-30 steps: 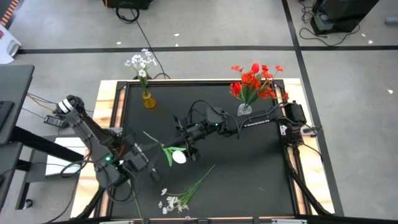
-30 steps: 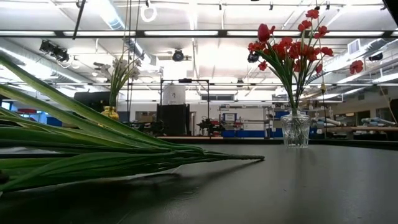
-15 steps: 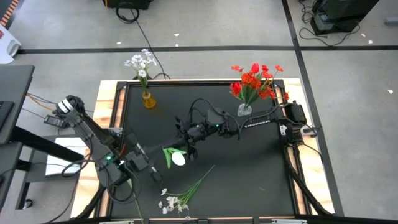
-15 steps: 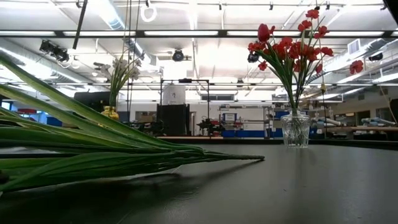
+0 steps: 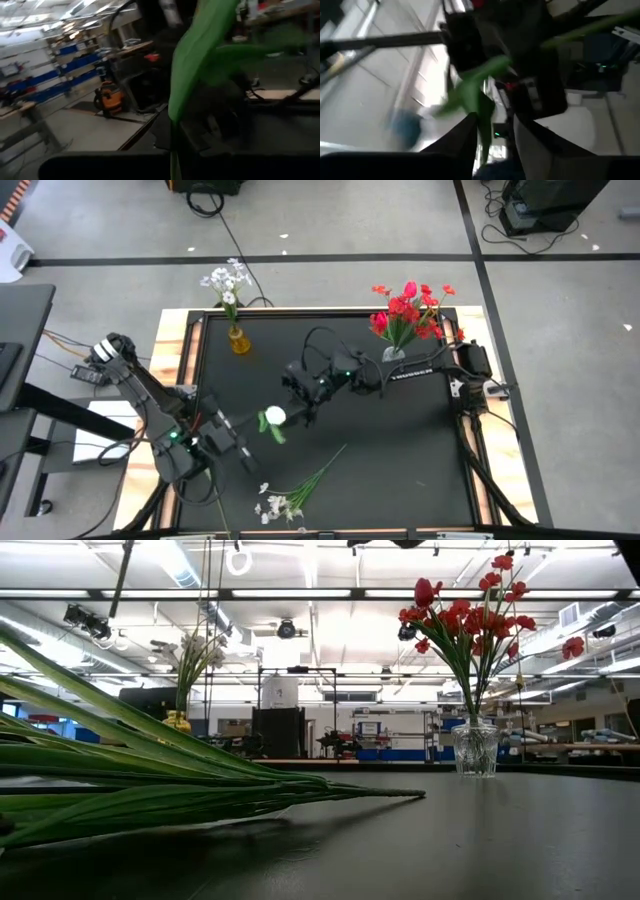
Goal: Sort flowers into vase by color
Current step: Put the right white flower into the yellow vase
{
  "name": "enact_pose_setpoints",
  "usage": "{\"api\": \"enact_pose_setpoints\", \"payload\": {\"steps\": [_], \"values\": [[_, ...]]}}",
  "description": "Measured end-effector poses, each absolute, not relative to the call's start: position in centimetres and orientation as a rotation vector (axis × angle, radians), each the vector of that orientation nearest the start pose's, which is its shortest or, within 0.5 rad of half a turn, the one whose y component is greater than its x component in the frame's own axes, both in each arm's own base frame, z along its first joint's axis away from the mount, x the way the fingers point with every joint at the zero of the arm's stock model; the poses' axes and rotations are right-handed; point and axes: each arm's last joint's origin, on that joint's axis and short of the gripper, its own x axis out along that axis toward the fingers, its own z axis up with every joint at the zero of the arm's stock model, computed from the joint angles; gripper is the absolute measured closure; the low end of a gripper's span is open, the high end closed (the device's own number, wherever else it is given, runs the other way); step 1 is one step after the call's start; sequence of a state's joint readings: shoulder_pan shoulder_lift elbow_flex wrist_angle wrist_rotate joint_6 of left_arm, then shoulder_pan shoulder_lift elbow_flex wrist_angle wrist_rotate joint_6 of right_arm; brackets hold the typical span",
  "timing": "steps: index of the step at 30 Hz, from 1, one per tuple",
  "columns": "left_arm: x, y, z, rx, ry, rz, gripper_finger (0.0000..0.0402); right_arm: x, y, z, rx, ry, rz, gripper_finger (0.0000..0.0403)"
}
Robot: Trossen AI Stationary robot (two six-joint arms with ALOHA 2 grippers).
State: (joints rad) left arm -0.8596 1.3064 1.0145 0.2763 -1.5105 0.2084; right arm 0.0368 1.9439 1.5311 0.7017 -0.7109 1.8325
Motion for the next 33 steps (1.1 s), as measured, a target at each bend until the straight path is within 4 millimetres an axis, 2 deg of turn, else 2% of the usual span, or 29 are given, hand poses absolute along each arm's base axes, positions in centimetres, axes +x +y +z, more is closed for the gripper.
{"api": "enact_pose_setpoints", "payload": {"steps": [3,7,10,13,18,23,27,31,33], "values": [[19.8,-18.7,34.4,0.187,0.067,0.677,0.0389,44.9,3.5,33.6,1.582,0.376,0.784,0.0251],[19.8,-18.5,34.5,0.079,0.029,0.714,0.0389,44.2,3.0,35.3,1.416,0.179,0.89,0.0246],[19.9,-17.7,34.9,0.017,0.007,0.736,0.0389,43.7,2.9,35.9,1.315,0.133,0.919,0.0248],[20.2,-16.2,35.6,-0.016,-0.006,0.785,0.039,43.3,3.1,36.5,1.214,0.114,0.936,0.0251],[20.5,-12.5,37.3,-0.084,-0.041,0.895,0.039,42.5,2.7,37.0,0.985,0.038,0.887,0.0258],[20.1,-9.7,38.8,-0.135,-0.081,0.915,0.039,40.2,2.3,39.9,0.731,-0.098,0.853,0.0261],[19.6,-7.7,39.4,-0.142,-0.092,0.972,0.039,37.8,2.8,41.9,0.471,-0.099,0.723,0.0261],[20.4,-5.0,38.8,-0.15,-0.094,1.001,0.039,36.2,3.3,41.9,0.124,-0.051,0.454,0.0261],[21.1,-3.5,37.9,-0.159,-0.073,1.033,0.039,36.0,3.2,41.7,0.016,-0.039,0.311,0.0261]]}}
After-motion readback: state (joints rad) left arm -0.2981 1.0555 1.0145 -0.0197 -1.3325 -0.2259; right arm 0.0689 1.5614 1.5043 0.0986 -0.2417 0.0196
